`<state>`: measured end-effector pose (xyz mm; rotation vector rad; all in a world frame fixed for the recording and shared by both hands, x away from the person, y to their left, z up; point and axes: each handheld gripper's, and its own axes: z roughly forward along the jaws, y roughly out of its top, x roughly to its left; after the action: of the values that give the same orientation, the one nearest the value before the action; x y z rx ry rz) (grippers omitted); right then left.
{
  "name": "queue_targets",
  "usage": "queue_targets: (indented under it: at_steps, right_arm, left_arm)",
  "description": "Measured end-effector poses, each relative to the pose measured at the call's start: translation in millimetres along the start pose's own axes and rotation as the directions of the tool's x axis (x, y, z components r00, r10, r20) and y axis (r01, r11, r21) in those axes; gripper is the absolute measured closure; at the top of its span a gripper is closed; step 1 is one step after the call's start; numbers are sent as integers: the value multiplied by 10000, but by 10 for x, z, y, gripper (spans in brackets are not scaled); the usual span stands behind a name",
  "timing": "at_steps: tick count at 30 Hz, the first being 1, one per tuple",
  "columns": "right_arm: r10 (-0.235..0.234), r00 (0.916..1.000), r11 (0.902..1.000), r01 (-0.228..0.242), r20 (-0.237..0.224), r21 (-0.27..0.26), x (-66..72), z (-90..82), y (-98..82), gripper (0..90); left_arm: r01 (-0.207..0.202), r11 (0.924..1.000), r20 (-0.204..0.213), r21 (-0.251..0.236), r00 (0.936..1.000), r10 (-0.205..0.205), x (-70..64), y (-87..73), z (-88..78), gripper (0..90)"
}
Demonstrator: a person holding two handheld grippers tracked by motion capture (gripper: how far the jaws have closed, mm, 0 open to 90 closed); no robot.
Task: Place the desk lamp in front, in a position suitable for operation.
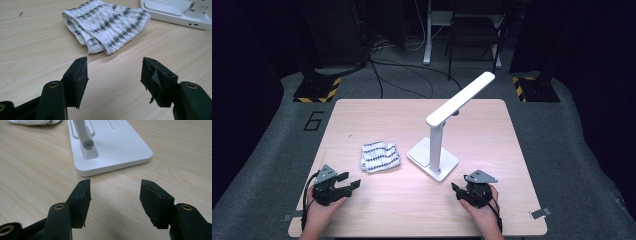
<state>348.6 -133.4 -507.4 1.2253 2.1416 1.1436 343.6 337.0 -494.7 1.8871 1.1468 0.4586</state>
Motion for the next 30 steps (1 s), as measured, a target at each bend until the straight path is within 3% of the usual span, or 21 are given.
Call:
queue_targets:
  at_steps: [4,9,14,19,30]
  right_arm:
    - [238,9995,9997,-238,-191,15,0,7,0,399]
    - [95,9994,9999,-90,-333,147,10,30,-29,401]
    - [268,9987,9996,-265,-441,85,35,37,-27,413]
    - [-77,9989,9998,68,-468,-192,99,33,-4,431]
    - [334,9975,9975,-371,-622,-594,93,53,2,440]
  left_arm:
    - [-4,10000,75,-39,10000,4,-13,-2,0,380]
    - [-17,9999,55,-132,10000,18,-29,-1,20,382]
    - [-10,9999,166,115,9999,8,-22,-20,32,389]
    - [-19,9995,228,311,9997,12,-29,-35,51,409]
    - [89,9997,265,238,9996,-96,7,19,89,378]
